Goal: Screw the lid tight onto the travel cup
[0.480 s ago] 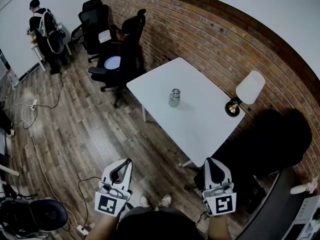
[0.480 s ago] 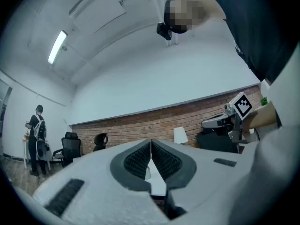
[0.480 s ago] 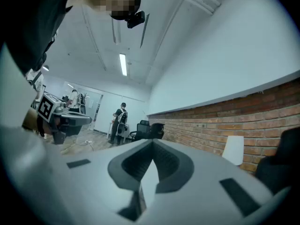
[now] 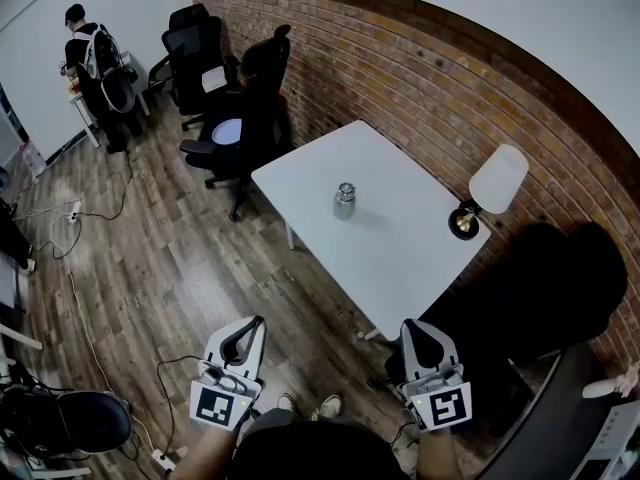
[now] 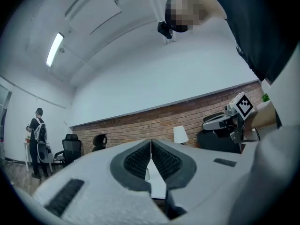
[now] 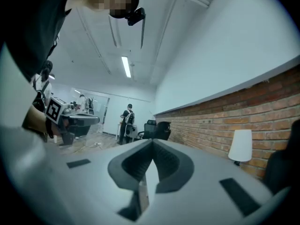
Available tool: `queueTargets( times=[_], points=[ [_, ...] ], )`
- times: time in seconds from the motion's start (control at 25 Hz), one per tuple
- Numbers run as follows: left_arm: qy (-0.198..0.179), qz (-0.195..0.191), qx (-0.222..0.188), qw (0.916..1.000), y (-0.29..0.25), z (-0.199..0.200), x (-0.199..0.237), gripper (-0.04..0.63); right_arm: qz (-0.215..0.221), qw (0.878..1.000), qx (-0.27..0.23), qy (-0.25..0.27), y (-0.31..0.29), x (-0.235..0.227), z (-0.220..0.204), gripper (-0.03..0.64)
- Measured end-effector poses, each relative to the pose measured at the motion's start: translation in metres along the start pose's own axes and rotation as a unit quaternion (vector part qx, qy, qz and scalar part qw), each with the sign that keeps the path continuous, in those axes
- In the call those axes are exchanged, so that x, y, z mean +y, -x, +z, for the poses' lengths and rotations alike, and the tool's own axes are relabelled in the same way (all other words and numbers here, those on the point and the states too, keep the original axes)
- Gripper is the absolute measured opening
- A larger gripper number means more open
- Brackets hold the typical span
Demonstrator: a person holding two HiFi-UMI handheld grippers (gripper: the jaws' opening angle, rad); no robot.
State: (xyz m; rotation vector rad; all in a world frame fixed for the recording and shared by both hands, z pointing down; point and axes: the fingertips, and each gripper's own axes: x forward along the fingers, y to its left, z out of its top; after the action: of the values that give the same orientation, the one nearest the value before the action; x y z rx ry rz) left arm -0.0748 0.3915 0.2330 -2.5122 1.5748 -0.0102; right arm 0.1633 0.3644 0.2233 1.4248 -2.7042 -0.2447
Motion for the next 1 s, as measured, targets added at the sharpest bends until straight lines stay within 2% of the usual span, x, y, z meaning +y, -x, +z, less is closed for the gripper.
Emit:
queueTargets(
  times=[0.32, 0.52, 0.76, 1.0],
  points=[
    [-0.003, 0.018, 0.011, 0.9998, -0.01, -0.006, -0.017, 0.028, 0.027, 1.0, 0.003, -0.016, 0.001, -0.018, -0.017, 0.012],
    [0.003, 0.013, 0.017, 0.9998, -0.028, -0.015, -0.009, 0.028, 0.048, 0.999, 0.014, -0.014, -0.019, -0.014, -0.025, 0.013],
    [0.032, -0.004, 0.037, 0.9988, -0.06, -0.057, 0.021, 0.028, 0.055, 0.998, 0.032, -0.01, -0.068, -0.009, -0.041, 0.014],
    [0.042, -0.035, 0.036, 0.9978, -0.134, -0.075, 0.074, 0.028, 0.032, 0.998, 0.048, -0.016, -0.14, -0.031, -0.047, 0.012]
  ],
)
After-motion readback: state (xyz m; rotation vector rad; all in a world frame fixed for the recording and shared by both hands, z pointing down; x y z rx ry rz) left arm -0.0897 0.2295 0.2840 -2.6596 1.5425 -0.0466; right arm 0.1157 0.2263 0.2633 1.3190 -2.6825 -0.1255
